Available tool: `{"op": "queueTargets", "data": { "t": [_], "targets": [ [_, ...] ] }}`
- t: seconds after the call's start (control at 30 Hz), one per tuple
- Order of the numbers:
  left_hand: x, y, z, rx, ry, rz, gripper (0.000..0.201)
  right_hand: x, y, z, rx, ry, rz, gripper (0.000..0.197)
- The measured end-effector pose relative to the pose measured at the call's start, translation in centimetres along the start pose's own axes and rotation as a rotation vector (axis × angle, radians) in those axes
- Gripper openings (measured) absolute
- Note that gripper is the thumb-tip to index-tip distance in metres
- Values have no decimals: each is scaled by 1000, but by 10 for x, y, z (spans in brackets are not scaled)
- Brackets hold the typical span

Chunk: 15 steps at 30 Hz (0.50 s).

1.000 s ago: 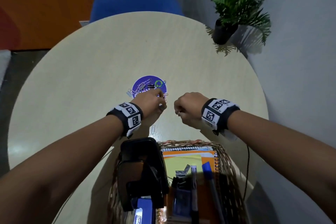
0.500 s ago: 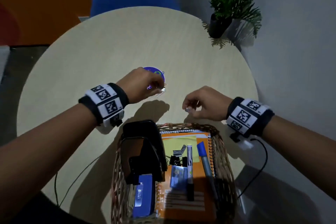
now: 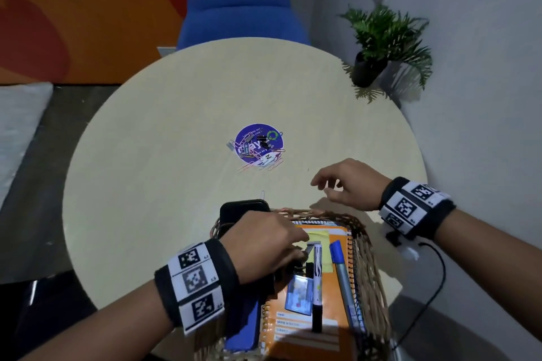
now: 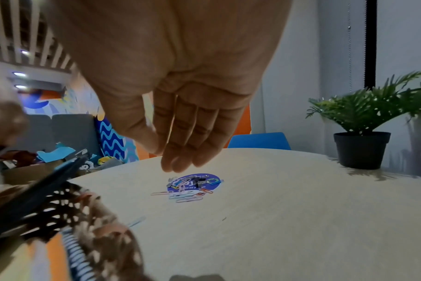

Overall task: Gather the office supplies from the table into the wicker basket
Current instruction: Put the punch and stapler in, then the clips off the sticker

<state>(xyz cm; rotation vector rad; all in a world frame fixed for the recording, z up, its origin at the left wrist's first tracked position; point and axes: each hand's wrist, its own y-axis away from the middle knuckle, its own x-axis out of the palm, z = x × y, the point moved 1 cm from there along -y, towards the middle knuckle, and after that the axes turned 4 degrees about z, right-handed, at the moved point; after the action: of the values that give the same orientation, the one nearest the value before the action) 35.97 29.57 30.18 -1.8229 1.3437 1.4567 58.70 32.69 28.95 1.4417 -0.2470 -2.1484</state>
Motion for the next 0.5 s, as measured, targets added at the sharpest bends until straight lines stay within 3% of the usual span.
{"op": "queueTargets", "data": {
  "t": [0.13, 0.23, 0.4, 0.5],
  "targets": [
    [-21, 12, 33, -186, 211, -192, 44, -6, -24, 0, 13, 74, 1, 27],
    [-36, 19, 96, -396, 258, -362, 38, -4, -46, 8, -46, 183, 40, 26],
    [-26, 9, 193, -732, 192, -349, 14, 17, -97, 28, -240, 409, 115, 28],
    [-2, -16, 220, -784, 190, -257, 16, 31, -121, 35, -347, 518, 125, 28]
  ]
}}
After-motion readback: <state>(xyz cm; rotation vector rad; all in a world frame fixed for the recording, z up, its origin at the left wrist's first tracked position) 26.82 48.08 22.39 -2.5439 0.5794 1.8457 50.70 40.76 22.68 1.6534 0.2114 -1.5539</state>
